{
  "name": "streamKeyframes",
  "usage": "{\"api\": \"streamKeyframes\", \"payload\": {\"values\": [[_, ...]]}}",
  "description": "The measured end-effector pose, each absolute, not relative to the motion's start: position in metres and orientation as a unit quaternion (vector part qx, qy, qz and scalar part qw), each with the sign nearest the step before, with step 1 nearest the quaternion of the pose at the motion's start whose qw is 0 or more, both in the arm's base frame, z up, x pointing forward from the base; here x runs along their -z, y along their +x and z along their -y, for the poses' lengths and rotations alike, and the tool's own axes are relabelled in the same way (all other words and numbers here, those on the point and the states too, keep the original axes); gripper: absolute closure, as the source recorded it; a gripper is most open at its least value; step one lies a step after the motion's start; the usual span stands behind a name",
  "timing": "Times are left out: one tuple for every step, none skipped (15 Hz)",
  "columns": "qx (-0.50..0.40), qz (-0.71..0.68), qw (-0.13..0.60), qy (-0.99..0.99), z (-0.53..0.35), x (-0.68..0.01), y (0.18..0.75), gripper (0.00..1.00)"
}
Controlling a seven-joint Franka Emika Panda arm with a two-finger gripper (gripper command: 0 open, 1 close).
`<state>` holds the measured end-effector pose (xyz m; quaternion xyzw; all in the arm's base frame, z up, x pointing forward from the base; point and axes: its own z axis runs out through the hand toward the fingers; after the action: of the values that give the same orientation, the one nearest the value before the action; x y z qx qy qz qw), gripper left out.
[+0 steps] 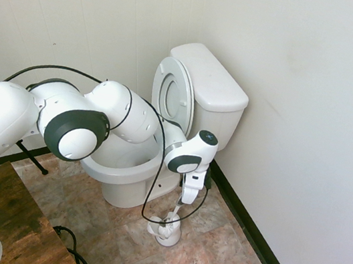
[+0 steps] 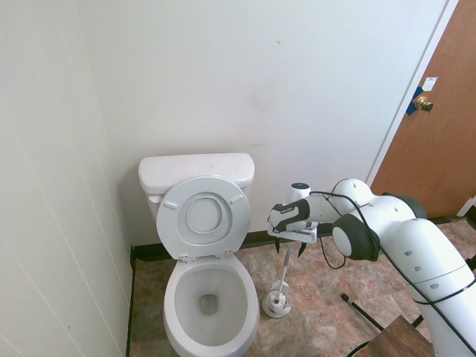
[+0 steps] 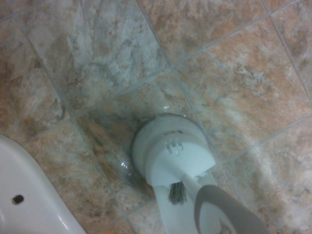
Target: Clean the toilet
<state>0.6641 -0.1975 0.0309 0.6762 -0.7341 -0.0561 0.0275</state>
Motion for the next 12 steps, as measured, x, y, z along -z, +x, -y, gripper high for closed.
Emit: {"api": "streamKeyframes", "payload": {"values": [[0.058,0.734,0.028,0.676,0.198,-0.031,0.665,0.00],[0.058,0.735,0.028,0.675,0.200,-0.030,0.667,0.00],[0.059,0.735,0.028,0.675,0.202,-0.028,0.668,1.00],[0.060,0.736,0.028,0.674,0.204,-0.025,0.669,1.00],[0.063,0.736,0.030,0.673,0.205,-0.021,0.670,1.00],[0.068,0.736,0.031,0.673,0.205,-0.018,0.671,1.00],[0.071,0.735,0.033,0.673,0.204,-0.014,0.672,1.00],[0.072,0.735,0.034,0.673,0.204,-0.010,0.672,1.00],[0.074,0.736,0.035,0.672,0.204,-0.004,0.672,1.00],[0.074,0.737,0.036,0.671,0.204,0.000,0.671,1.00],[0.075,0.737,0.036,0.670,0.205,0.003,0.672,1.00],[0.076,0.738,0.036,0.670,0.207,0.003,0.674,1.00]]}}
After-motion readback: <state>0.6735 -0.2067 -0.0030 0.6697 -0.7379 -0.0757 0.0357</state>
